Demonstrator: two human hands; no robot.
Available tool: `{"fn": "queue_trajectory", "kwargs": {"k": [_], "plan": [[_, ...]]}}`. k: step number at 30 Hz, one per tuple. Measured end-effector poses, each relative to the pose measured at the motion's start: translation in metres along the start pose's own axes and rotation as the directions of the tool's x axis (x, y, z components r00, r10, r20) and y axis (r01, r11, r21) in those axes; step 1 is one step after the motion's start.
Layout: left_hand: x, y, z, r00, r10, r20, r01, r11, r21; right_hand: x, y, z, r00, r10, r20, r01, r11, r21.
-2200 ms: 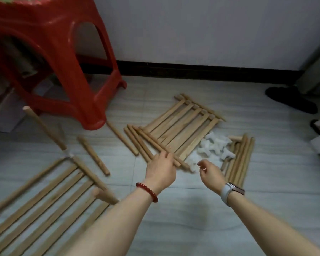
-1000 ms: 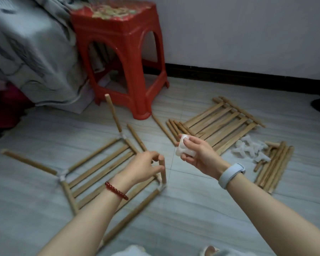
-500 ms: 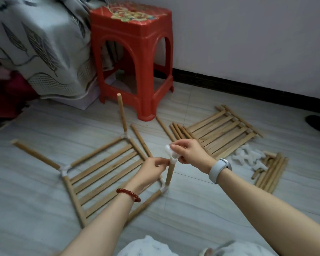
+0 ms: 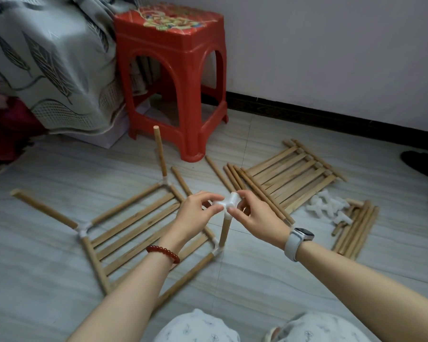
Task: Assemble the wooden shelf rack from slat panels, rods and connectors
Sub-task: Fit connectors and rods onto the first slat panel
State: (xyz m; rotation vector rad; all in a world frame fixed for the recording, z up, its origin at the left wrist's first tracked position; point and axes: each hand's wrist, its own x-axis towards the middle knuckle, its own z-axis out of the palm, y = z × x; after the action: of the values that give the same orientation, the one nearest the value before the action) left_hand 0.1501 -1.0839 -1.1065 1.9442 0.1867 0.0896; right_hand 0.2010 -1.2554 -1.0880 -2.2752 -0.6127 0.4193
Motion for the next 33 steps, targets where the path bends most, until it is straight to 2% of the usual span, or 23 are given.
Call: {"fn": "queue_trajectory", "kwargs": {"k": [3, 5, 10, 16, 21, 25, 30, 33], "plan": [[-0.005, 0.000, 0.004, 0.998, -0.005, -0.069, 0.006, 1.000, 0.017, 0.006, -0.005, -0.002, 0.998, 0.021, 0.055, -0.020, 1.000, -0.014], [-0.008, -0.001, 0.006, 0.997, 0.024, -0.079, -0.020, 0.999, 0.047, 0.008, -0.007, -0.003, 0.994, 0.035, 0.106, -0.041, 0.998, 0.055], [-0.011, -0.001, 0.004, 0.997, 0.056, -0.050, -0.046, 0.979, 0.198, 0.011, -0.005, -0.008, 0.959, 0.145, 0.242, -0.184, 0.972, 0.147], [-0.012, -0.005, 0.017, 0.998, 0.067, -0.007, -0.059, 0.907, 0.416, 0.004, 0.001, -0.012, 0.926, 0.170, 0.336, -0.253, 0.942, 0.221], [-0.011, 0.006, 0.030, 1.000, -0.019, 0.022, 0.006, 0.878, 0.478, 0.001, 0.003, -0.018, 0.913, 0.226, 0.341, -0.315, 0.920, 0.233], [-0.009, 0.013, 0.026, 0.994, -0.100, 0.035, 0.075, 0.896, 0.438, 0.002, 0.003, -0.016, 0.909, 0.244, 0.337, -0.338, 0.907, 0.253], [-0.018, 0.011, 0.024, 0.997, -0.082, -0.012, 0.082, 0.948, 0.308, 0.002, 0.007, -0.003, 0.969, 0.188, 0.158, -0.230, 0.920, 0.318], [-0.015, 0.007, 0.015, 0.999, -0.048, -0.016, 0.051, 0.948, 0.313, 0.012, 0.002, -0.004, 0.978, 0.138, 0.155, -0.174, 0.952, 0.251]]}}
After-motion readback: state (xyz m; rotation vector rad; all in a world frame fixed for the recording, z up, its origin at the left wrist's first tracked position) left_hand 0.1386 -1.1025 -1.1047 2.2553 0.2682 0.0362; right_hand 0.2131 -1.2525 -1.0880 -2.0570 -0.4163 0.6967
